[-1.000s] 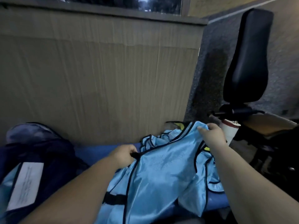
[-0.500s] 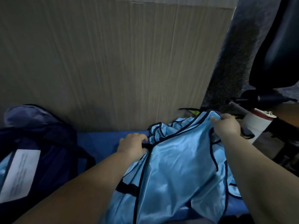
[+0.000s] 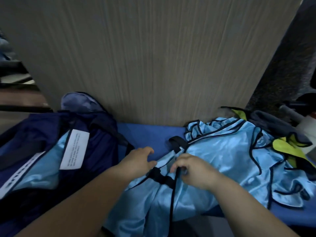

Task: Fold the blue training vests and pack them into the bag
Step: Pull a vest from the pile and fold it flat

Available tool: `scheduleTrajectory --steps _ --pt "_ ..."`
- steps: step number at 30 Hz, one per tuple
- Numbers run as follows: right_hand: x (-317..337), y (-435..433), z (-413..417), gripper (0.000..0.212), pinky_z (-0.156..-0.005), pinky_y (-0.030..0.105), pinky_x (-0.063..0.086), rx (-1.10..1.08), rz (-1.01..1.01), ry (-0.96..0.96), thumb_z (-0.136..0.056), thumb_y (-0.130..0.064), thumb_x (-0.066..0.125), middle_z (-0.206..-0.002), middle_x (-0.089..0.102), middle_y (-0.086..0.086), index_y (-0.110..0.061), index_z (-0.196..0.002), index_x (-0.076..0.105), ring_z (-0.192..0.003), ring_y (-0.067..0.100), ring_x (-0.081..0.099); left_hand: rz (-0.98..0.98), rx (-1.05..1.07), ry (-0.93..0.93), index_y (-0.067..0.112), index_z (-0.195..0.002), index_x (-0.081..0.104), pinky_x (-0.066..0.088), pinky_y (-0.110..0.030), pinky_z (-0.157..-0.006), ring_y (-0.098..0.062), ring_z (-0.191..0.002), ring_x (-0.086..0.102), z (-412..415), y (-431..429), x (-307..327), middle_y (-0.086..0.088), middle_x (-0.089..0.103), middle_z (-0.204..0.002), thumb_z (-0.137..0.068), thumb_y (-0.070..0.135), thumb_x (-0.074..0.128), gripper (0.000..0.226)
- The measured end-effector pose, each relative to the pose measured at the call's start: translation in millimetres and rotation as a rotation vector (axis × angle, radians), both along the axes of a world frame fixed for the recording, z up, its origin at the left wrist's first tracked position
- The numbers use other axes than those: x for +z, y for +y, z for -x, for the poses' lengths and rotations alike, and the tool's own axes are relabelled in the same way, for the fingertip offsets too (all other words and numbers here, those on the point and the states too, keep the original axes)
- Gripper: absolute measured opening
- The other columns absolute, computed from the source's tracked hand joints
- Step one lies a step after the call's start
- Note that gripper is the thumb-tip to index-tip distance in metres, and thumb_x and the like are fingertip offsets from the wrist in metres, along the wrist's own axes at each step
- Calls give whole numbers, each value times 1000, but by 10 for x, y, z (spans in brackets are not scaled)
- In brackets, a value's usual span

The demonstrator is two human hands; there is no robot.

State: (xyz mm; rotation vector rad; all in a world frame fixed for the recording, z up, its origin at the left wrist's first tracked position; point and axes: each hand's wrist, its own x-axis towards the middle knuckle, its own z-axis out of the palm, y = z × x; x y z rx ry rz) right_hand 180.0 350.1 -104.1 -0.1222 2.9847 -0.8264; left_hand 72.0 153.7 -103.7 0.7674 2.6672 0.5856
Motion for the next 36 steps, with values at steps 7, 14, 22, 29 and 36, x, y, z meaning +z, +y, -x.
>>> scheduleTrajectory --steps 7,14,22,29,36 --pt "-28 -176 -27 57 -106 26 38 106 -173 -150 -76 -24 73 -131 50 -13 -34 -130 58 -124 7 42 55 -6 42 27 -141 39 39 -30 -102 -18 -126 40 -199 -443 -61 2 43 -140 -90 46 61 59" --pt "-65 -179 12 34 -99 33 44 93 -167 -150 -73 -38 81 -114 52 -15 -32 -104 66 -109 8 48 208 -80 150 26 -141 32 36 -35 -102 -17 -123 46 -285 -497 -83 3 46 -139 -89 52 59 64" --pt "-37 -143 66 25 -82 29 49 24 39 -95 -84 -17 69 -92 58 -11 -38 -79 57 -87 10 58 256 -64 112 19 -109 53 48 -30 -82 -15 -93 58 -273 -526 -68 3 61 -103 -92 49 54 34" --pt "74 -371 220 20 -69 21 47 4 101 -107 -79 -37 77 -79 60 -12 -30 -74 59 -74 3 58 -124 14 -32 20 -74 39 38 -32 -62 -14 -64 44 -264 -551 -123 2 46 -67 -100 28 47 28" --pt "-50 -661 396 42 -75 28 40 -184 -62 34 -73 -58 71 -100 51 -6 -27 -95 53 -97 17 57 -448 219 -358 17 -94 45 41 -26 -71 -9 -79 51 -371 -404 -99 2 53 -88 -87 50 63 39"
